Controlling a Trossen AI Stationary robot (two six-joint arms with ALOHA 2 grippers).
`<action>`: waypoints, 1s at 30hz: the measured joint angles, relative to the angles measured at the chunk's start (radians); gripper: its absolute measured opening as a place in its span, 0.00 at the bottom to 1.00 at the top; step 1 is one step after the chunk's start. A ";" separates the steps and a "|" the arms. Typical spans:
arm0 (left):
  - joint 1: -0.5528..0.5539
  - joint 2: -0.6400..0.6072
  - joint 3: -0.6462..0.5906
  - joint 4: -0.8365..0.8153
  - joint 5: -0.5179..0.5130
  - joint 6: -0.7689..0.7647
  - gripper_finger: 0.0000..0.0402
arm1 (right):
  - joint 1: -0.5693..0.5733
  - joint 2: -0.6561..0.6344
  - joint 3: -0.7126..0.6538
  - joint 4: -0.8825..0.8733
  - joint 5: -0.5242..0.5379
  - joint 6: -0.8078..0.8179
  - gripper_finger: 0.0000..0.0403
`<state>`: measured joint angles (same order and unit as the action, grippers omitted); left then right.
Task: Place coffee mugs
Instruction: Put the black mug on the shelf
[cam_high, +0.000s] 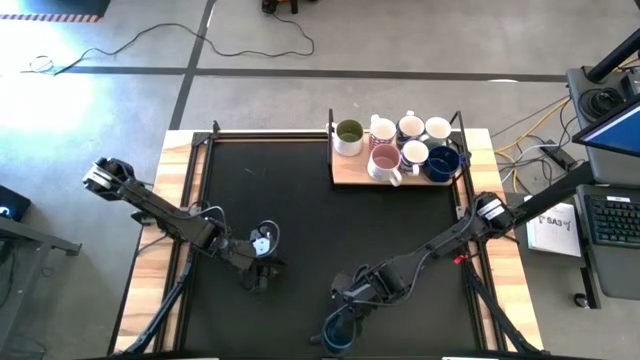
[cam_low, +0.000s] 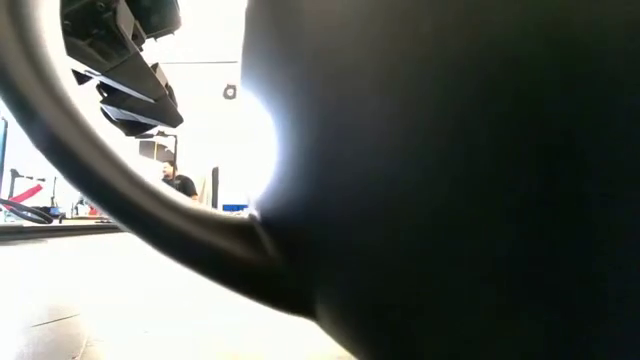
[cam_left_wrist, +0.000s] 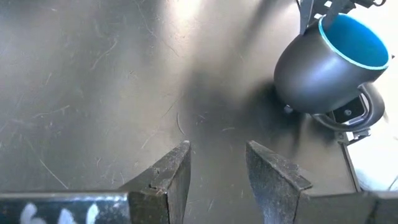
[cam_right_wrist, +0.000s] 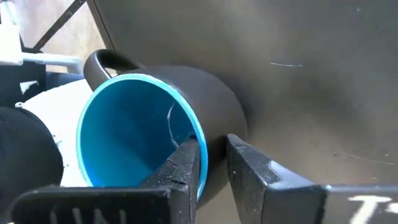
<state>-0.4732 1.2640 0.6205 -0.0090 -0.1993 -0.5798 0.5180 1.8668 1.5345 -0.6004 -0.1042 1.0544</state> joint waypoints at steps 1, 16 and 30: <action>0.000 0.000 0.000 0.000 0.000 0.003 0.34 | 0.000 0.000 0.000 -0.001 0.002 0.000 0.15; 0.000 0.000 0.000 0.000 0.000 0.017 0.34 | 0.001 0.006 0.007 0.004 -0.005 0.000 0.09; 0.000 0.000 0.000 -0.003 0.000 0.017 0.34 | -0.038 -0.009 0.009 -0.038 0.023 -0.099 0.03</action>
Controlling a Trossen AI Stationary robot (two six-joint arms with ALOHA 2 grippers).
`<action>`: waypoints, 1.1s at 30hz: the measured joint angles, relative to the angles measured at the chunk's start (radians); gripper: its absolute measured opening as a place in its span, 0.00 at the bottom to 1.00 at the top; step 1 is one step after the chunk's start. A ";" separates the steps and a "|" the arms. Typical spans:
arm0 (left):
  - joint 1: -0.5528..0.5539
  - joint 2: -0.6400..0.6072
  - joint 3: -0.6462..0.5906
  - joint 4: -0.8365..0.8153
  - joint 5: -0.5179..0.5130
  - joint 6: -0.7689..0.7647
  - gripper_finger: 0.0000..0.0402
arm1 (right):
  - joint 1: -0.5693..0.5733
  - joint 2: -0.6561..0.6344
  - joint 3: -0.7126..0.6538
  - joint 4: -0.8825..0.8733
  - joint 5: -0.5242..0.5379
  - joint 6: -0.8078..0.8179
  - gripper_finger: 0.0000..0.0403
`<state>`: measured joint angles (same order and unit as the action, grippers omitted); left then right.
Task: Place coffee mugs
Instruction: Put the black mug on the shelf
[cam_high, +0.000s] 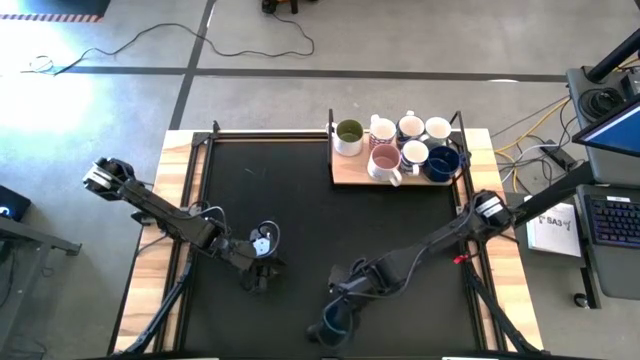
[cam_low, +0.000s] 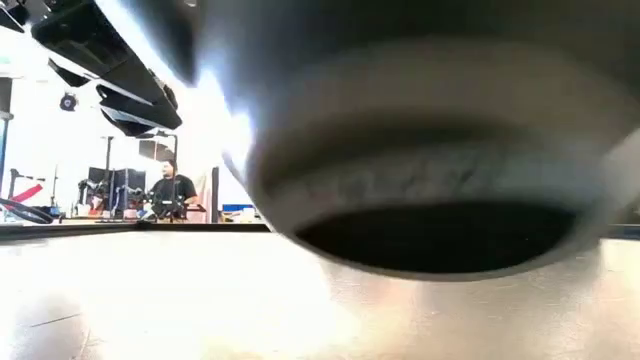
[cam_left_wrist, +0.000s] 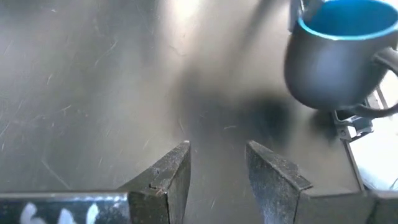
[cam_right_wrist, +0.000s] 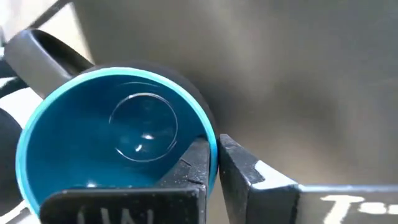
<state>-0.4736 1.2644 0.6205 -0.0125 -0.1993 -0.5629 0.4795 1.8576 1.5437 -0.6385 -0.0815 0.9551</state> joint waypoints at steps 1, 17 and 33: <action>0.000 0.000 0.000 -0.005 0.000 0.000 0.34 | -0.010 -0.002 0.001 -0.012 0.005 -0.011 0.03; 0.032 -0.109 -0.001 -0.175 -0.055 0.056 0.34 | -0.241 -0.020 0.195 -0.504 0.261 -0.272 0.03; 0.034 -0.191 -0.002 -0.304 -0.144 0.028 0.34 | -0.478 -0.024 0.203 -0.686 0.321 -0.273 0.03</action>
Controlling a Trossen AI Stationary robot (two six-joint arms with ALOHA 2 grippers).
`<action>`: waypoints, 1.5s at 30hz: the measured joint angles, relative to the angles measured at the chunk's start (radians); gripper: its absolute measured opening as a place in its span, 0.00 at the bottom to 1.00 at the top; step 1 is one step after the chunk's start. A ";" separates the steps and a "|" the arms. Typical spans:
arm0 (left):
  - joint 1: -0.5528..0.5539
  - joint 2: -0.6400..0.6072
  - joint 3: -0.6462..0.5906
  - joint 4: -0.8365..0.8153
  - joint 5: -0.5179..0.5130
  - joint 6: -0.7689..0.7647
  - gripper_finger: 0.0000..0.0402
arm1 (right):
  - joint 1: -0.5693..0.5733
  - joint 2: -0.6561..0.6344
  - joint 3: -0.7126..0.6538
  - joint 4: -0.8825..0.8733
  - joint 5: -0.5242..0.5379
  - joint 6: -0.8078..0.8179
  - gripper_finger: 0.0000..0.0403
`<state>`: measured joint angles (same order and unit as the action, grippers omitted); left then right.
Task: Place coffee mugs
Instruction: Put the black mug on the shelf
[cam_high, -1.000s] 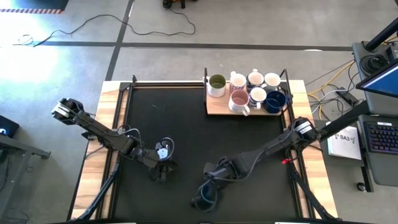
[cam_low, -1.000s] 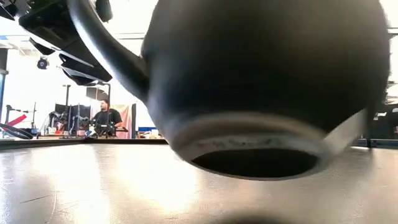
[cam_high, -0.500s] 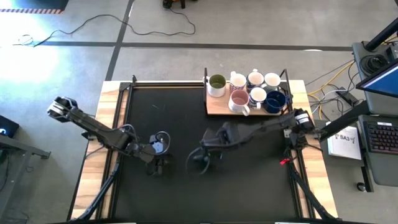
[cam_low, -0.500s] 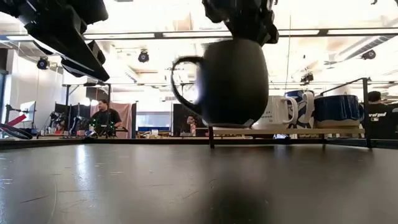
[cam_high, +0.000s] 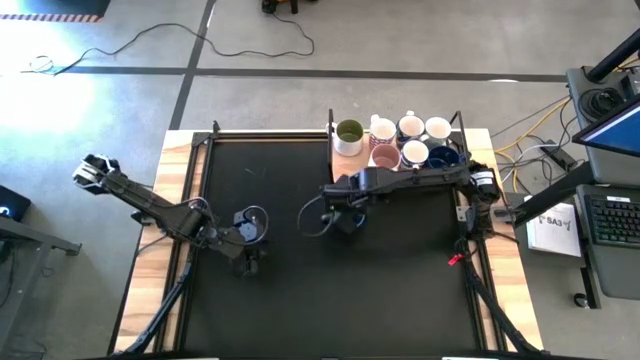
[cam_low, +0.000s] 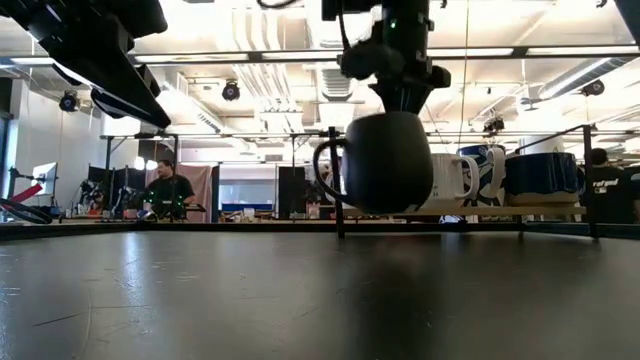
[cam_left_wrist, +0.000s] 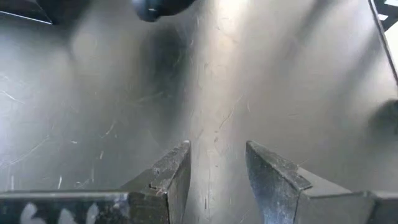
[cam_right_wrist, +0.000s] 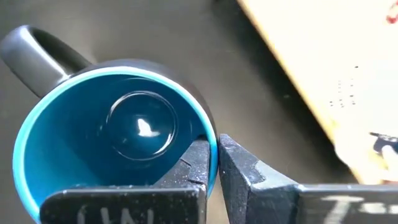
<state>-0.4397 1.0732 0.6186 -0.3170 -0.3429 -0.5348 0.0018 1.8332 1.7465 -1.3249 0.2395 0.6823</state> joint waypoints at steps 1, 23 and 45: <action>0.000 -0.009 0.000 -0.005 -0.001 -0.001 0.34 | -0.013 0.000 -0.003 -0.001 0.006 0.000 0.03; -0.061 -0.088 -0.030 -0.128 -0.067 -0.161 0.34 | -0.114 -0.006 -0.131 0.051 0.012 0.186 0.03; -0.153 -0.305 -0.189 -0.130 -0.058 -0.224 0.34 | -0.160 -0.110 -0.132 -0.007 0.033 0.395 0.03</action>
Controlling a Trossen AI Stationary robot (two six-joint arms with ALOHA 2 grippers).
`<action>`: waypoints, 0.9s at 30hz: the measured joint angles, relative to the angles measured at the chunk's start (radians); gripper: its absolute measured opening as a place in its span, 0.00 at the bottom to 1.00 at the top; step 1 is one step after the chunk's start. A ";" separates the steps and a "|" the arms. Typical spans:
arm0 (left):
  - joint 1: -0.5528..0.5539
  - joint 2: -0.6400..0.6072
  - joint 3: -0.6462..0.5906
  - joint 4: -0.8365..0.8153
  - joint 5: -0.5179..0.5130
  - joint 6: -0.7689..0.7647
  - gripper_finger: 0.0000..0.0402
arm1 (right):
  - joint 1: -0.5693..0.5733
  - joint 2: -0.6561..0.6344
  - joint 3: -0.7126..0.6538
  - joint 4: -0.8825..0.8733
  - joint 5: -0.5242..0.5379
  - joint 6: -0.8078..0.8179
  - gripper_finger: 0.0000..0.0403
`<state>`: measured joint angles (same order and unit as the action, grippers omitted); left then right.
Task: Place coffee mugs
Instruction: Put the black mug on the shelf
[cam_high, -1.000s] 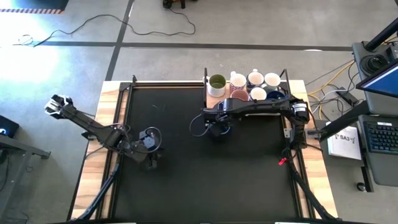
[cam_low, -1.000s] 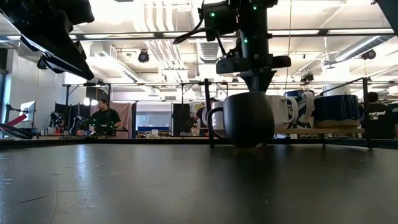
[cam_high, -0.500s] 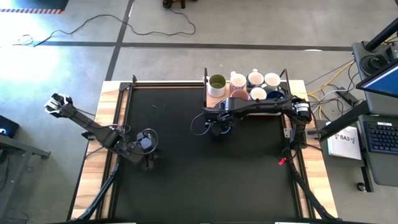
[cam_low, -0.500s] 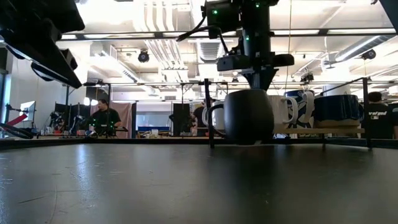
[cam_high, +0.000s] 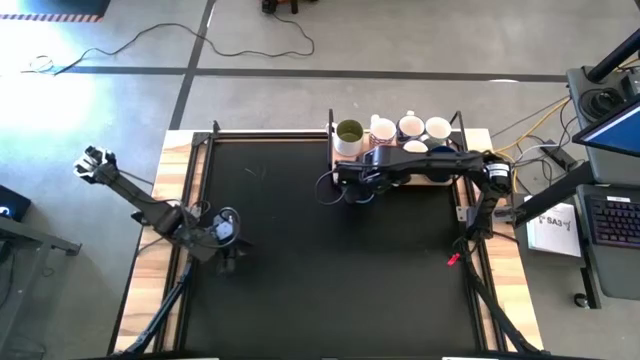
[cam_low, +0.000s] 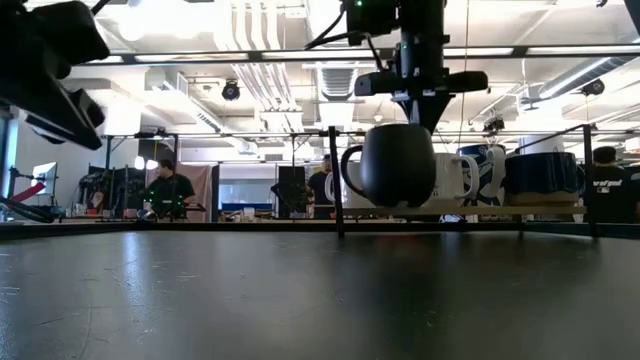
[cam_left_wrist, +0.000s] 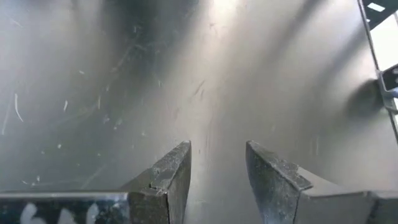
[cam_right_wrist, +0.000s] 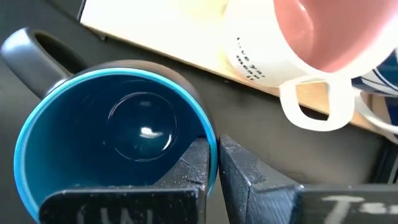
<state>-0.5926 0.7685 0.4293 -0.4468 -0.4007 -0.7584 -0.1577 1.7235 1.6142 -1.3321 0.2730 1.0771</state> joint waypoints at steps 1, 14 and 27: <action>-0.006 -0.011 -0.008 0.001 0.000 -0.004 0.34 | 0.000 -0.003 0.000 0.000 0.003 0.017 0.03; -0.069 -0.118 -0.033 -0.109 0.045 -0.014 0.34 | -0.021 -0.004 0.000 0.007 0.027 0.188 0.03; -0.077 -0.123 -0.033 -0.126 0.020 -0.017 0.34 | -0.076 -0.004 0.000 0.077 0.079 0.104 0.03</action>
<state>-0.6693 0.6453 0.3958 -0.5728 -0.3807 -0.7757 -0.2338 1.7195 1.6142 -1.2552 0.3515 1.1813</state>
